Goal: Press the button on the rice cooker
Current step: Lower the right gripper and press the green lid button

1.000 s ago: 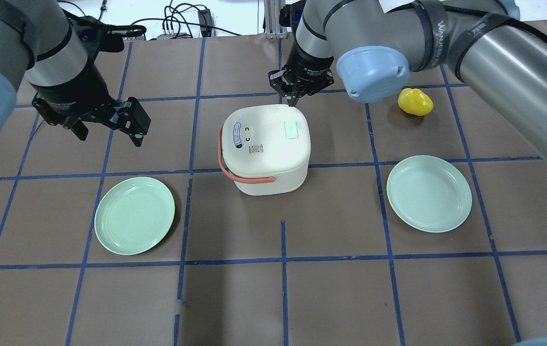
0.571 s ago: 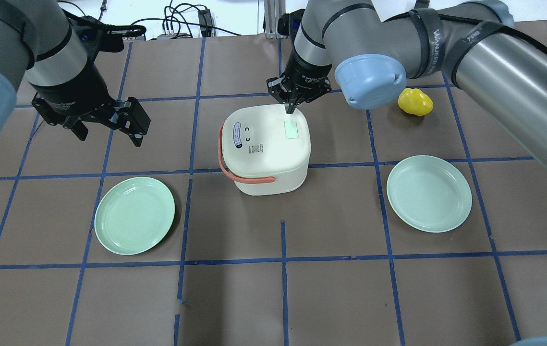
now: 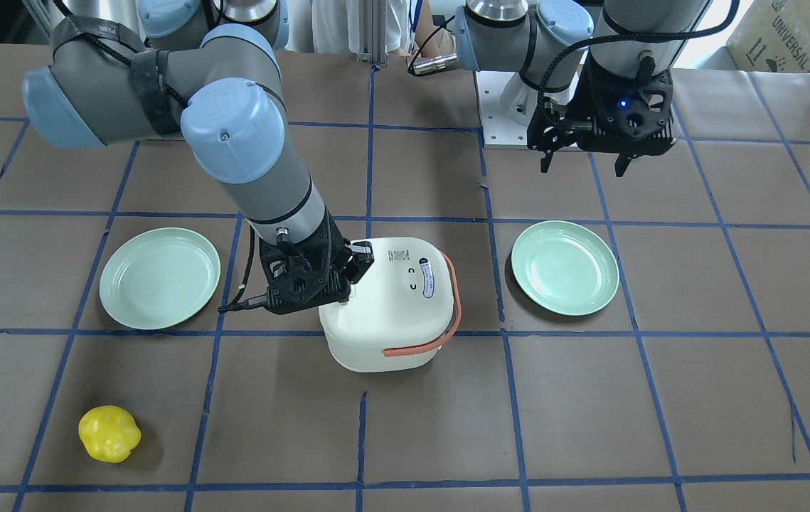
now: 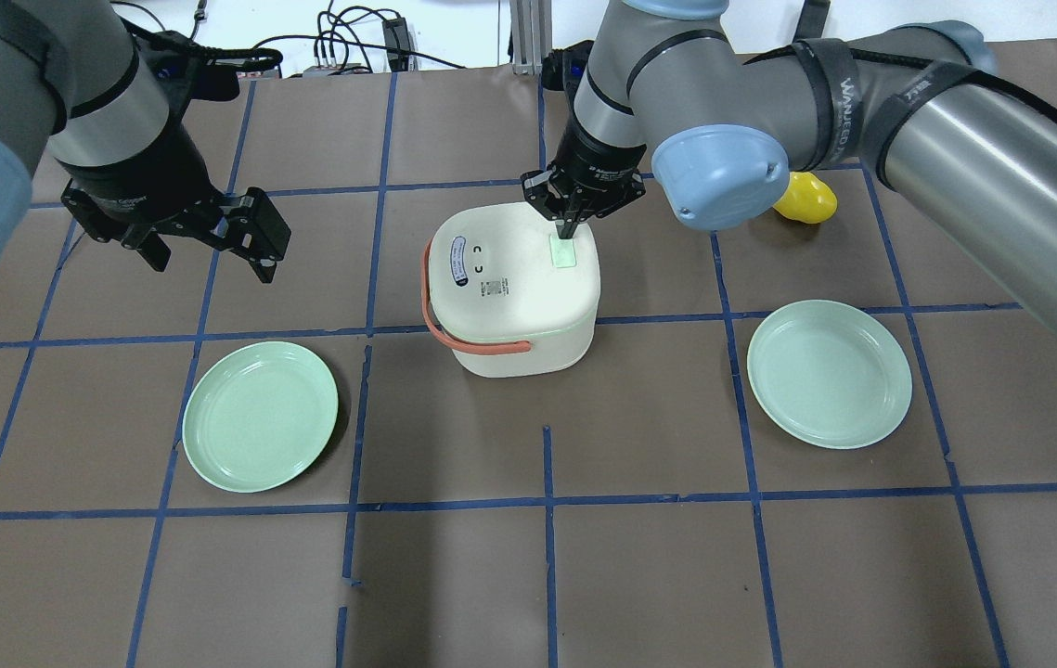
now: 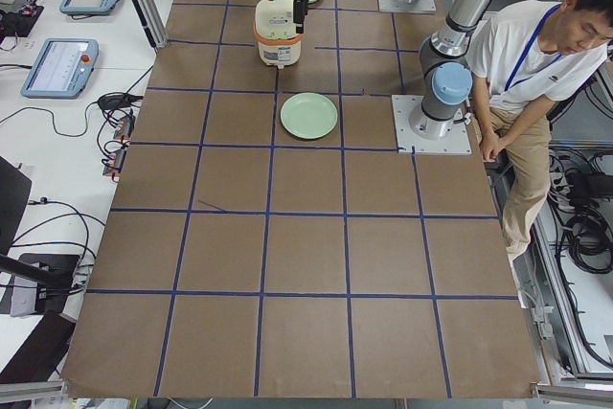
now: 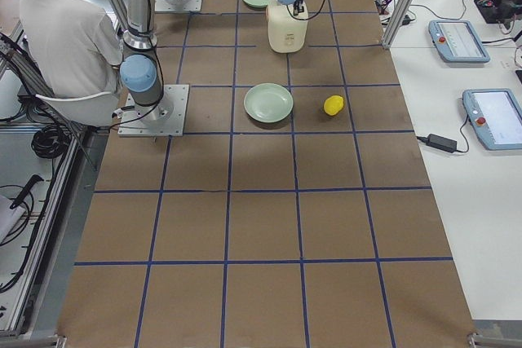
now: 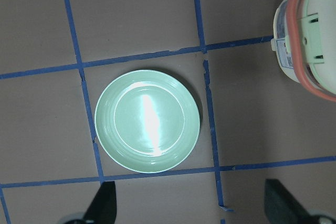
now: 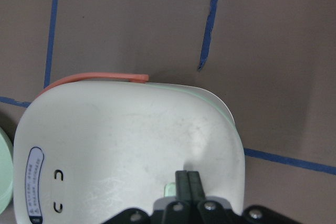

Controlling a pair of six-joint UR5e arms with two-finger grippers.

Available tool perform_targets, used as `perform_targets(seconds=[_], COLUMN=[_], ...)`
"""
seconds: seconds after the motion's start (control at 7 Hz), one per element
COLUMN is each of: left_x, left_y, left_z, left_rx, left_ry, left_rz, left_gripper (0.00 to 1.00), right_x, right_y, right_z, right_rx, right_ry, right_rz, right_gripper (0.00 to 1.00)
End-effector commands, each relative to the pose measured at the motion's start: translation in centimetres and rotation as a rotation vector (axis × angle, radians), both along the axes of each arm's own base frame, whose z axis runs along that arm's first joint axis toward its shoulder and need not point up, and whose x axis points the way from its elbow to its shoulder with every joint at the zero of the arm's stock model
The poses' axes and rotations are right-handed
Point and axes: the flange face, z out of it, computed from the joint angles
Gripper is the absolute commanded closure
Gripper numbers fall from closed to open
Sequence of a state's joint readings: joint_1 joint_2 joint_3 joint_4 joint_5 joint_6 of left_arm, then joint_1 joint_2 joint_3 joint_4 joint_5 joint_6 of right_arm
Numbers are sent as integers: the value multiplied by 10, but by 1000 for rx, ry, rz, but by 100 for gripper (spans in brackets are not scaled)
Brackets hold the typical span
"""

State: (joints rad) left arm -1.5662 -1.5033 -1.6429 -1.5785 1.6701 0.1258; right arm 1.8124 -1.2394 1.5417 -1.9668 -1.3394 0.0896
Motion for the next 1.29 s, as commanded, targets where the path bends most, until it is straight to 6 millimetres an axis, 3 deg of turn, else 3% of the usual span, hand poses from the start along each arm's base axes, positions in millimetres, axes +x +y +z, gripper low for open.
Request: perform_targets(seconds=[0.0,0.29,0.71,1.14], left_x=[0,0,0,0], left_y=[0,0,0,0], left_z=[0,0,0,0], left_rx=[0,0,0,0], left_ry=[0,0,1,0], left_rz=[0,0,0,0], left_gripper=[0,0,0,0], right_x=[0,-1,-3,-3], right_y=[3,5,10,8], right_z=[2,6,-6,-1], right_rx=[9,4,25,16], right_ry=[3,5,7,5], right_rz=[0,-1,-2,-3], right_gripper=[100,100,100,100])
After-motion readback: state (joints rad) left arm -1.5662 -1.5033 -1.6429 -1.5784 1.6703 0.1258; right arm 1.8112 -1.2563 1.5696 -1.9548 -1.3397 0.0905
